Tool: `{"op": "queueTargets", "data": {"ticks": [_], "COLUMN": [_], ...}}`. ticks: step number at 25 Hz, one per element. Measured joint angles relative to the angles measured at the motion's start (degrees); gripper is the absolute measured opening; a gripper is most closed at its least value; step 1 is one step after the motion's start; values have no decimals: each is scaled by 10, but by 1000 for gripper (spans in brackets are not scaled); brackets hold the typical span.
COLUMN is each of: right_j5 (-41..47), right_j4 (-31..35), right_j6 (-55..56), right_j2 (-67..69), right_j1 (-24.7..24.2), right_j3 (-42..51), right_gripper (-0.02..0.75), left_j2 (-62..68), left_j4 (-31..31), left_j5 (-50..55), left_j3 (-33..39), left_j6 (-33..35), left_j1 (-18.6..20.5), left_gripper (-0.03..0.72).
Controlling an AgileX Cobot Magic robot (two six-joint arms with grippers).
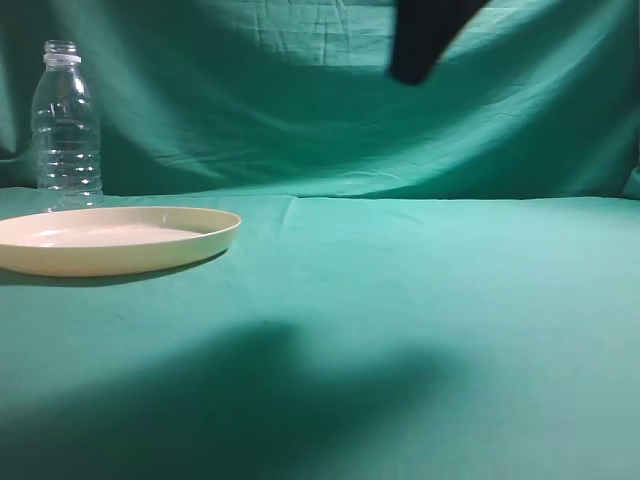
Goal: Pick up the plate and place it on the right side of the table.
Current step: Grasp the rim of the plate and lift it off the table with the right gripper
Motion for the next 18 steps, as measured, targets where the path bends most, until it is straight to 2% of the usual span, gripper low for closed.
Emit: {"op": "queueTargets", "data": {"ticks": [6, 7, 8, 10, 12, 15, 16, 18], "right_j5": [7, 7, 7, 7, 7, 3, 0, -5], "right_j4": [-6, -6, -6, -6, -6, -6, -6, -6], "right_j6": [-2, -4, -5, -7, -8, -10, -10, -11], "right_j2": [162, 182, 206, 247, 286, 331, 345, 366], "right_j1": [47, 50, 53, 55, 56, 56, 56, 57], "right_j3": [-171, -193, -219, -262, -300, -343, -354, -372], "right_gripper": [0, 68, 68, 157, 291, 445, 467, 450], "left_j2": [0, 0, 0, 0, 0, 0, 0, 0], "left_j4": [0, 0, 0, 0, 0, 0, 0, 0], "left_j5": [0, 0, 0, 0, 0, 0, 0, 0], "left_j3": [0, 0, 0, 0, 0, 0, 0, 0], "left_j6": [0, 0, 0, 0, 0, 0, 0, 0], "left_j1": [0, 0, 0, 0, 0, 0, 0, 0], "left_gripper": [0, 0, 0, 0, 0, 0, 0, 0]}}
